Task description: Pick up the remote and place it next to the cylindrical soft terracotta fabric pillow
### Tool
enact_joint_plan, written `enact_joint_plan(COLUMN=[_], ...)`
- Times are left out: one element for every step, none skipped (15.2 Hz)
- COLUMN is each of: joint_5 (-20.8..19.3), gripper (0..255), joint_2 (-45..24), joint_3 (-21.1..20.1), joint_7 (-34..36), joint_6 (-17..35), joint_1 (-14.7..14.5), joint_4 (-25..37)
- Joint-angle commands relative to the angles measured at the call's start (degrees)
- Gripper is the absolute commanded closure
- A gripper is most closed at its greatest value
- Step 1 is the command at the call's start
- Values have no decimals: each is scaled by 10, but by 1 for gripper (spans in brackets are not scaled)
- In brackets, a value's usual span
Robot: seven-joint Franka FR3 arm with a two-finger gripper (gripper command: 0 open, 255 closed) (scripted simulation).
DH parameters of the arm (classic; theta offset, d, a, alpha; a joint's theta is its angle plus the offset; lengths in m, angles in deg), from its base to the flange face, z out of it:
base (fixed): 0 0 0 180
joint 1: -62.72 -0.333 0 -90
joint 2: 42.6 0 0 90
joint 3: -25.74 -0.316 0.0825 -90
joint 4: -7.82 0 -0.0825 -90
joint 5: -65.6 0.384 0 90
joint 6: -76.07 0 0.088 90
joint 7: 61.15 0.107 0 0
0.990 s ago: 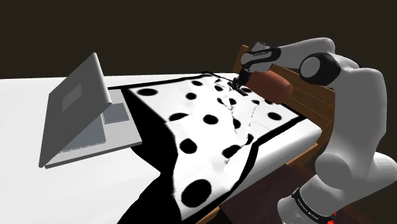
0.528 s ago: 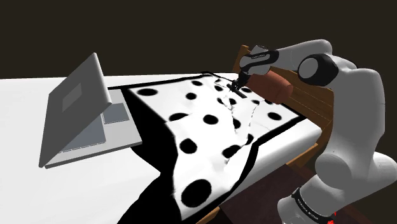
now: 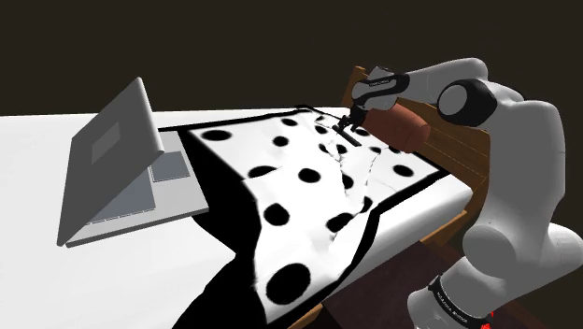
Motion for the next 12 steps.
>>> enact_joint_plan(joint_5=[0,0,0,0,0,0,0,0,0,0,0,0], gripper=[0,0,0,0,0,0,0,0,0,0,0,0], joint_2=[0,14,28,41,52,52,52,52,52,52,52,52], joint_3=[0,0,0,1,1,1,1,1,1,1,1,1], joint_7=[0,0,0,0,0,0,0,0,0,0,0,0], joint_6=[0,-10,-20,-31,-40,-40,-39,-40,-40,-40,-40,-40], joint_1=[0,0,1,1,2,2,2,2,2,2,2,2], joint_4=[0,-5,-8,-11,-12,-12,-12,-12,-12,-12,-12,-12])
